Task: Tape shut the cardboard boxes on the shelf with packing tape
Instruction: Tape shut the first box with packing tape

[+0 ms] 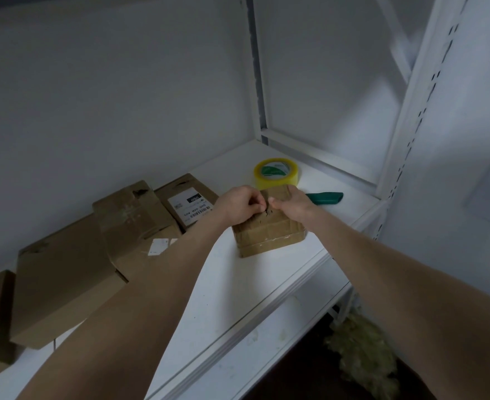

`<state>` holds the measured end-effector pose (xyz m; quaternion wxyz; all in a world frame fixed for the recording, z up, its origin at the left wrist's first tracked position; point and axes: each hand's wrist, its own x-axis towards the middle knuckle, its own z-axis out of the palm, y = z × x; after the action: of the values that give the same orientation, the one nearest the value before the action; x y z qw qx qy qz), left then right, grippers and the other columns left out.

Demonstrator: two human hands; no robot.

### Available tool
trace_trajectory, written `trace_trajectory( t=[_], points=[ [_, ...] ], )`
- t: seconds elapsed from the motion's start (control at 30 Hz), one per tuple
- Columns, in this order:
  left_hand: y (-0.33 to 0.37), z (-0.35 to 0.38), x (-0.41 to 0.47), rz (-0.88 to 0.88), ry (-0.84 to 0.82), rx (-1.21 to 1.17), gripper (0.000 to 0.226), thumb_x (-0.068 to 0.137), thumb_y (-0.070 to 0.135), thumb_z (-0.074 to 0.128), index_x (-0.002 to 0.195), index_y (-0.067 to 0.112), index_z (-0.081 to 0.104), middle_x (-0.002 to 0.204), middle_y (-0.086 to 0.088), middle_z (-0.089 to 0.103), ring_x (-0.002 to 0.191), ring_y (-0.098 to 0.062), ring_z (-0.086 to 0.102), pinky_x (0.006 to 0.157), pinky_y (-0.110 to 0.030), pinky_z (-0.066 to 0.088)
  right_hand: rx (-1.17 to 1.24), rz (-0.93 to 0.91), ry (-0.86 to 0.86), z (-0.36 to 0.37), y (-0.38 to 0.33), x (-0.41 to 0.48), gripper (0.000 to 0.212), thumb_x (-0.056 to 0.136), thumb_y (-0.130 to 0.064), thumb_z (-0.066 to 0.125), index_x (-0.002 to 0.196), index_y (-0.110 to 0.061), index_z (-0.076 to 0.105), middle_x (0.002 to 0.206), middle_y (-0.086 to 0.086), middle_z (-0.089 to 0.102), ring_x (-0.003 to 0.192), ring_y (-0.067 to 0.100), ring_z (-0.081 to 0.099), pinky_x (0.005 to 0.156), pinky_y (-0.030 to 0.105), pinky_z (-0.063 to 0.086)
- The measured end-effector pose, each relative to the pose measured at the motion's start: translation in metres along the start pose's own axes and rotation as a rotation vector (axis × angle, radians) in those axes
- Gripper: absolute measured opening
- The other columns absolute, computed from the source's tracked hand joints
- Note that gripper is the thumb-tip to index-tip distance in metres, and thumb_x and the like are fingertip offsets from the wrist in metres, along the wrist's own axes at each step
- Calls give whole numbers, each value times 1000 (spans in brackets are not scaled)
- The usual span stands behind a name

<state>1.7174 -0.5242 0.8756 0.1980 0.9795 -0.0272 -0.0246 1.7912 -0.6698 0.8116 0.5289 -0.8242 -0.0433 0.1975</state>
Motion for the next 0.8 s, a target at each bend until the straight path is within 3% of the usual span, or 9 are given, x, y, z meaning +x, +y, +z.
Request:
trace_trajectory(
  t=[0.1, 0.3, 0.5, 0.67, 0.8],
  points=[
    [-3, -2, 1, -5, -34, -68, 10, 87, 21, 66, 96, 20, 72, 96, 3, 68, 88, -8, 56, 78, -24, 42, 6, -3, -6, 0, 1, 1, 78, 87, -45, 67, 150, -20, 29, 144, 10, 47, 126, 31, 51, 103, 49, 46],
    [-1, 1, 3, -52, -13, 28, 6, 87, 26, 64, 82, 29, 66, 92, 7, 65, 91, -12, 58, 82, -33, 48, 1, -5, -12, 0, 0, -1, 79, 87, -46, 66, 151, -19, 28, 146, 10, 46, 128, 31, 50, 104, 49, 45],
    [3, 2, 3, -87, -27, 56, 11, 86, 29, 63, 76, 35, 63, 88, 11, 65, 92, -13, 60, 80, -33, 50, 17, 3, -26, -1, 0, -1, 74, 91, -42, 62, 152, -19, 25, 148, 11, 43, 130, 32, 48, 106, 50, 43],
    [5, 7, -1, -104, 77, 7, 3, 84, 29, 66, 85, 29, 63, 94, 6, 67, 92, -13, 60, 74, -28, 45, 15, 17, -24, 0, -3, -3, 73, 93, -42, 59, 153, -21, 23, 148, 10, 44, 128, 31, 49, 105, 49, 44],
    [4, -2, -5, -129, 222, -161, 10, 90, 16, 59, 93, 16, 69, 100, 1, 68, 95, -15, 60, 81, -25, 45, 32, 20, -23, 0, -2, -4, 71, 94, -43, 57, 153, -22, 22, 148, 10, 45, 129, 31, 49, 106, 49, 43]
  ],
)
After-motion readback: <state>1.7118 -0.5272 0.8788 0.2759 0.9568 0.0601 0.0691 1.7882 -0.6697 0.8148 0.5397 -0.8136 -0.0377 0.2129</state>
